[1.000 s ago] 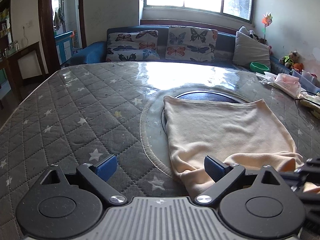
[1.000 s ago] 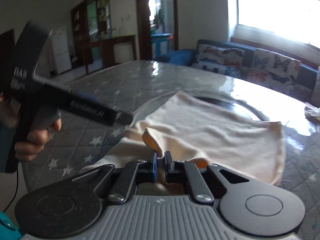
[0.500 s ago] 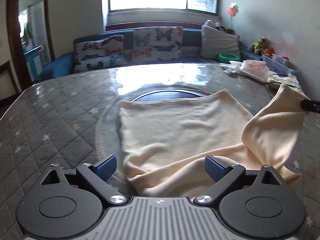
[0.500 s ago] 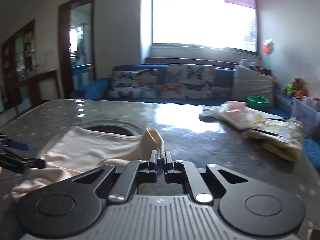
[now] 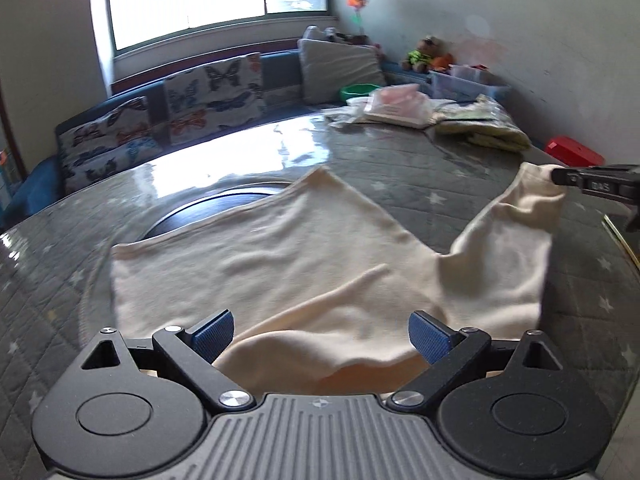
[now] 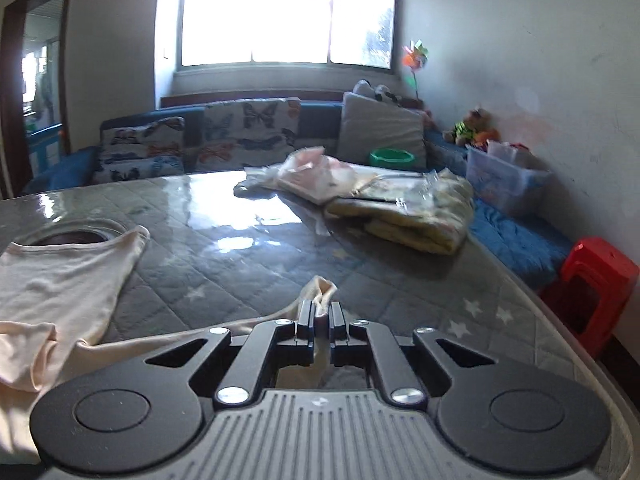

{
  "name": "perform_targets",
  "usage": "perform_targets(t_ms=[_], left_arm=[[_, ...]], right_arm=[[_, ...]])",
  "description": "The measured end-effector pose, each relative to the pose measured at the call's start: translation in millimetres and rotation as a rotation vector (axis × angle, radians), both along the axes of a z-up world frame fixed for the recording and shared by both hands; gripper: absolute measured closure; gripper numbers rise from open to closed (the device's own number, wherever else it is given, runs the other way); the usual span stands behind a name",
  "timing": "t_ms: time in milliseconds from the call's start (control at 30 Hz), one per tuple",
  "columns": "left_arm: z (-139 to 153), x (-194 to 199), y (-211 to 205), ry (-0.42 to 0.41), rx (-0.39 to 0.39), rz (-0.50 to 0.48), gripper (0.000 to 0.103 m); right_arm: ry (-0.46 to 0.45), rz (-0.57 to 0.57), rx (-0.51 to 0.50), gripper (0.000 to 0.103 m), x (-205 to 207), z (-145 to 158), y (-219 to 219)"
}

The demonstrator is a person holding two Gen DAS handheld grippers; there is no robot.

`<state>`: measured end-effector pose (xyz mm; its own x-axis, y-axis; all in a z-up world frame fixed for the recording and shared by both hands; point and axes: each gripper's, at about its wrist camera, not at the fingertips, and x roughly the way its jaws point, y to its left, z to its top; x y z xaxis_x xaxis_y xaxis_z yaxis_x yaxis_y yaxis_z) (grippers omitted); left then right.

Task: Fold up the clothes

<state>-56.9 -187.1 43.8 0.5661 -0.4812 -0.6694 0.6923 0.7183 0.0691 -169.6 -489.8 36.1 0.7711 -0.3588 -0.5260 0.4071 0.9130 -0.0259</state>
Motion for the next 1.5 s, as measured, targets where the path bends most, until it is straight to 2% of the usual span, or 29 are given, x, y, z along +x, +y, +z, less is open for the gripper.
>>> perform_targets(t_ms=[167, 233, 367, 433, 567, 633, 700, 733, 833, 1000, 1100, 1233, 1500], left_arm=[[-10.7, -8.4, -23.6, 0.015, 0.031, -0.072, 0.011], [-14.2, -11.6, -28.2, 0.019, 0.037, -0.091, 0.016], [-22.1, -11.4, -36.8, 0.035, 0.049, -0.105, 0.028], [-24.2, -11.0, -37.3, 0.048, 0.049, -0.106, 0.040], [-28.1, -9.5, -37.6, 0.039, 0.038, -0.111, 0.056], [-26.9, -8.5, -36.1, 0.037, 0.022, -0.112, 0.073], [-22.7, -5.0, -32.4, 0.051, -0.004, -0.099, 0.082], [-20.4, -2.0, -28.7, 0.052, -0.019, -0.082, 0.086], [-8.8, 11.2, -10.5, 0.062, -0.079, -0.007, 0.090], [17.3, 34.7, 39.1, 0.041, -0.195, 0.159, 0.090], [28.4, 45.2, 76.9, 0.012, -0.231, 0.273, 0.090], [34.4, 54.0, 127.6, -0.021, -0.235, 0.425, 0.090], [24.0, 58.5, 213.4, -0.061, -0.192, 0.680, 0.091]], right_arm=[[0.011, 0.045, 0.021, 0.080, 2.4, -5.3, 10.8], [0.014, 0.070, 0.027, 0.066, 4.0, -6.7, 16.8], [0.020, 0.120, 0.037, 0.057, 7.2, -9.4, 29.0], [0.023, 0.145, 0.043, 0.050, 8.9, -10.8, 35.0], [0.029, 0.195, 0.053, 0.044, 12.1, -13.5, 47.1], [0.036, 0.205, 0.059, 0.038, 13.4, -15.1, 50.6], [0.047, 0.200, 0.071, 0.030, 14.1, -17.0, 50.7], [0.049, 0.196, 0.073, 0.025, 13.8, -17.4, 50.1], [0.061, 0.191, 0.070, 0.020, 12.6, -18.3, 50.0], [0.095, 0.180, 0.074, 0.011, 14.3, -24.2, 46.3], [0.116, 0.180, 0.083, 0.009, 17.8, -29.6, 47.8], [0.142, 0.187, 0.087, 0.001, 21.4, -35.1, 51.0], [0.168, 0.189, 0.085, 0.000, 25.6, -38.4, 56.6]])
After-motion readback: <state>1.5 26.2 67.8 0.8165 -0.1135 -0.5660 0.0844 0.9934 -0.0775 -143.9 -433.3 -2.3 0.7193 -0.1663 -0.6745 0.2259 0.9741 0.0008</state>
